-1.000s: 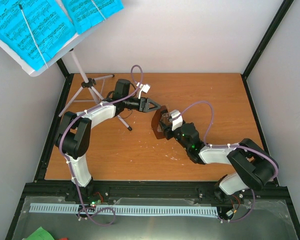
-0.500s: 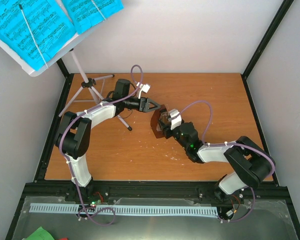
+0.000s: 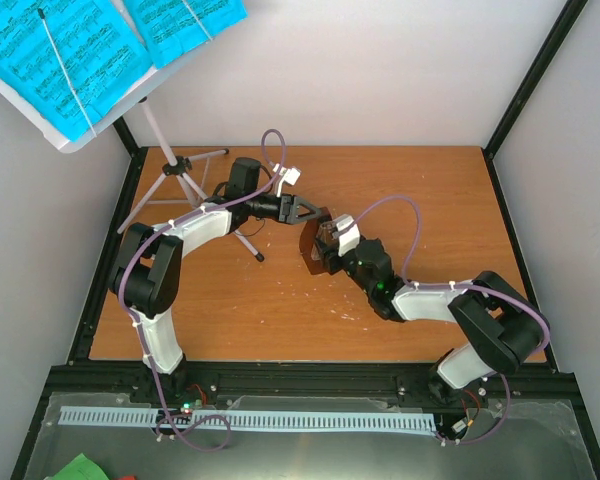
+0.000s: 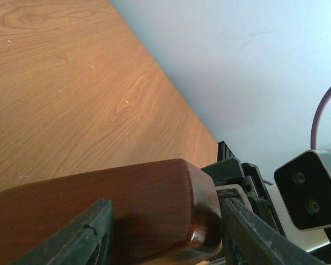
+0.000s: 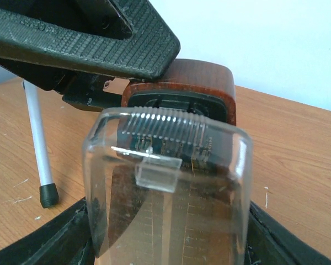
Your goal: Pack up the instrument practice props
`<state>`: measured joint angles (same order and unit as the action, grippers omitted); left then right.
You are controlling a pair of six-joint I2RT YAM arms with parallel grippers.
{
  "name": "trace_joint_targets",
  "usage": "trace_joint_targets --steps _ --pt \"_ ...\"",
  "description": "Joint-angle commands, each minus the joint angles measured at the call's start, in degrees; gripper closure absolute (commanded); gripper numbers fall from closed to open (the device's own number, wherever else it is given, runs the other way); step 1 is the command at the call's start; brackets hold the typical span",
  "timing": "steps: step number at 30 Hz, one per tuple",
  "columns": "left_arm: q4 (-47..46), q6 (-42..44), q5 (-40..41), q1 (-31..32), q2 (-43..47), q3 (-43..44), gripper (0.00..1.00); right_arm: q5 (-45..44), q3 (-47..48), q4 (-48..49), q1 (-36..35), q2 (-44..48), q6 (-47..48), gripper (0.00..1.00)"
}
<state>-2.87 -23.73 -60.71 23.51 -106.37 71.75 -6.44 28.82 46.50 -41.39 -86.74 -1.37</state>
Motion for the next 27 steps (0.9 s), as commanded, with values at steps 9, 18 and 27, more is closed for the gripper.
trace_joint_targets --steps 9,18,27 --pt "1.3 0.4 0.3 0.4 -1.2 0.7 0.47 0.8 2.9 -8.1 1.1 -0.5 1.4 0.46" --pt "2.2 1.2 0.9 0.4 -0.8 1.3 0.47 1.2 1.6 -7.9 1.5 2.0 1.5 0.30" --pt "2.9 1.9 1.2 0.4 -0.5 1.6 0.47 0.7 0.2 -7.2 1.6 4.2 2.2 0.08"
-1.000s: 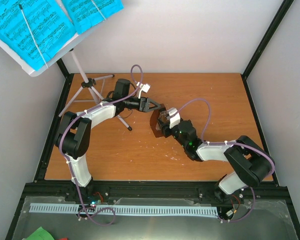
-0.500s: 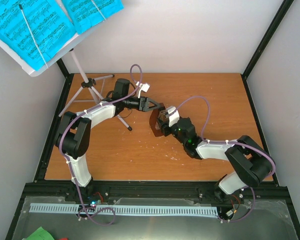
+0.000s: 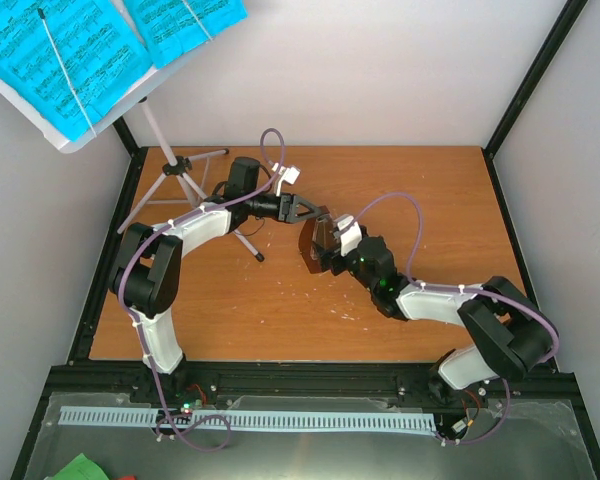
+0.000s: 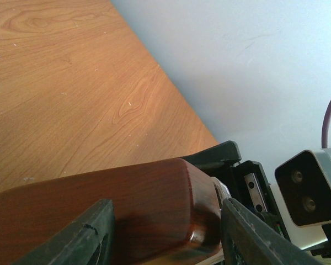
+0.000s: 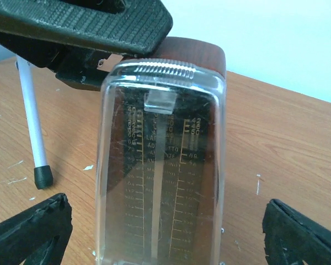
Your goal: Pack up the instrument practice props
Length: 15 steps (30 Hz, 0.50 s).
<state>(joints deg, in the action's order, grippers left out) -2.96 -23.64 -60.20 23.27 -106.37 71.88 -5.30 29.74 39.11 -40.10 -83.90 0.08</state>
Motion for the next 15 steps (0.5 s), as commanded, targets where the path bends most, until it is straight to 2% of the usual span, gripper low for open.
trace_joint_targets --steps 1,4,7,15 --pt "3.1 2.0 0.9 0.6 -0.4 1.6 0.46 -0.5 -0.9 0.2 0.3 1.6 0.7 0.07" --pt "3.7 2.7 1.7 0.5 -0.1 1.8 0.45 -0.7 -1.6 0.3 0.3 2.5 1.0 0.04" --pt "3.9 3.0 2.2 0.3 0.4 1.8 0.39 -0.7 -2.2 0.0 0.3 4.2 1.1 0.00" --pt "4.3 6.6 4.6 -1.8 5.2 1.9 0.14 -2.7 -5.6 -1.5 0.6 14.0 0.7 0.00"
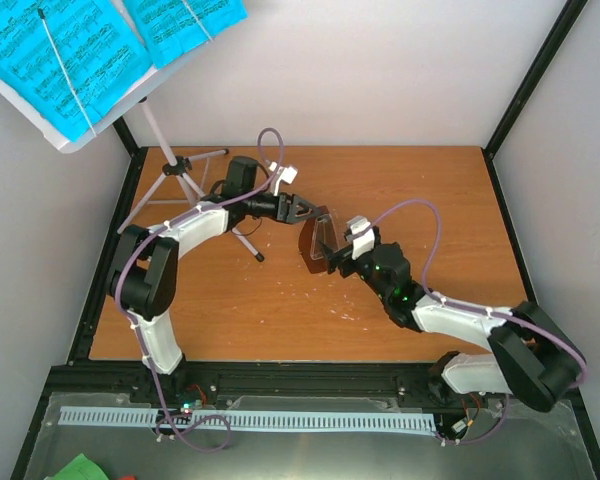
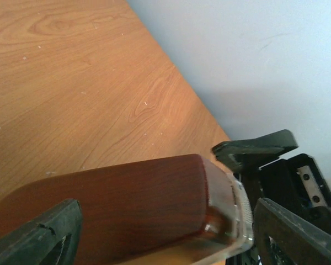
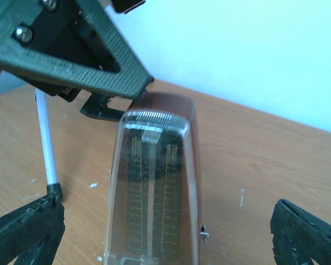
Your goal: Pack up the instrument practice props
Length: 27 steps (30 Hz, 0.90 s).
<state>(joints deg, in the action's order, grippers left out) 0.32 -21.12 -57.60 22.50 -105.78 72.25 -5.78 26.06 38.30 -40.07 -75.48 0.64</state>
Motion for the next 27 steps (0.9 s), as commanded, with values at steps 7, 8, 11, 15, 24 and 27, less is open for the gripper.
trace_joint_targets --steps 7,8,11,15,24,27 --pt "0.9 14.5 6.9 -0.6 11.9 -0.2 0.01 -5.7 -6.2 -1.2 3.7 15.9 -1.0 0.00" --pt "2.0 16.4 8.0 -0.3 11.9 0.1 0.00 -6.2 -6.8 -1.0 4.0 16.8 -1.0 0.00" --pt "6.4 22.6 13.3 1.8 11.1 1.6 0.01 -7.9 -8.8 -0.4 4.3 19.2 -1.0 0.00" --pt "8.5 29.1 21.0 6.8 9.6 2.3 0.01 -9.5 -10.8 0.2 4.5 21.8 -1.1 0.00" --pt "11.9 32.4 25.5 11.0 4.6 5.7 0.03 -10.3 -12.4 -0.5 4.8 25.7 -1.5 0.00" --pt "12.2 32.7 25.9 11.2 4.3 5.5 0.10 -10.5 -12.6 -0.2 4.9 25.7 -1.7 0.00"
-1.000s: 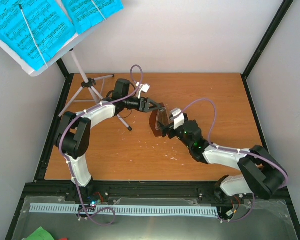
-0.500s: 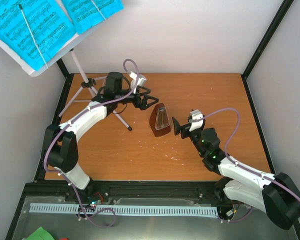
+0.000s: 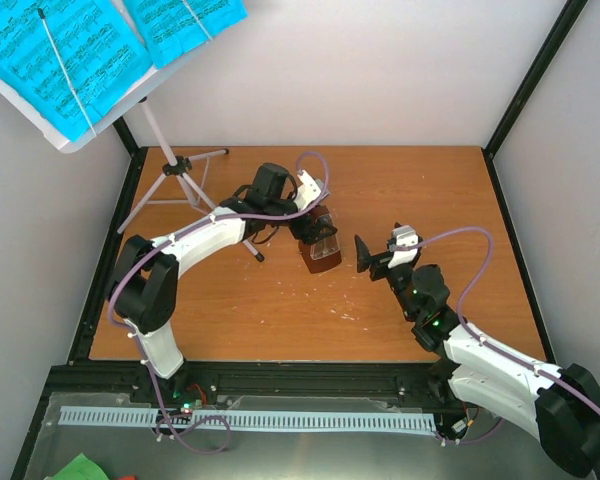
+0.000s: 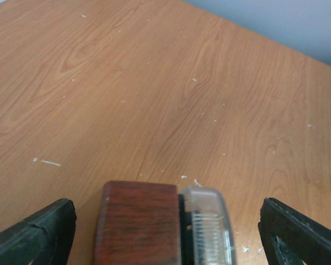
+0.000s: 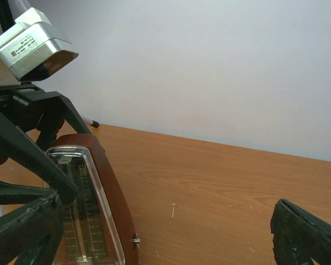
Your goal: Pack up the instrument practice props
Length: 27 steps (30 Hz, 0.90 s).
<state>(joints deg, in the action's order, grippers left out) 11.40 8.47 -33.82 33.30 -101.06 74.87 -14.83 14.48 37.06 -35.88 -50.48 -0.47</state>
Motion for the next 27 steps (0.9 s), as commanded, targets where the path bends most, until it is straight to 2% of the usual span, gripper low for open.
trace_joint_targets --steps 1,5,9,14,18,21,24,27 --pt "1.1 3.1 2.2 0.4 -0.3 2.6 0.13 -1.4 -1.0 1.1 0.7 0.6 -0.6 0.00" --pt "0.7 3.2 2.4 0.5 0.2 2.2 0.28 -1.7 -1.2 1.2 0.8 0.4 -0.8 0.00" --pt "0.9 3.3 2.8 0.5 0.3 2.1 0.37 -2.1 -1.4 1.3 0.9 0.5 -0.9 0.00" --pt "0.8 3.3 3.5 0.5 0.3 2.0 0.47 -2.4 -1.6 1.5 0.9 0.5 -0.9 0.00" --pt "1.0 2.6 5.1 0.7 0.3 2.1 0.48 -2.6 -1.7 1.6 1.0 0.7 -0.9 0.00" --pt "1.9 -0.6 11.9 1.7 0.7 2.4 0.49 -3.1 -1.6 1.3 1.0 0.9 -0.8 0.00" --pt "4.5 -7.5 26.4 4.6 1.6 2.7 0.48 -3.5 -1.7 0.8 1.0 1.6 -0.8 0.00" --pt "7.7 -15.0 31.4 6.8 2.5 2.9 0.44 -3.8 -1.8 1.0 1.0 1.8 -0.8 0.00"
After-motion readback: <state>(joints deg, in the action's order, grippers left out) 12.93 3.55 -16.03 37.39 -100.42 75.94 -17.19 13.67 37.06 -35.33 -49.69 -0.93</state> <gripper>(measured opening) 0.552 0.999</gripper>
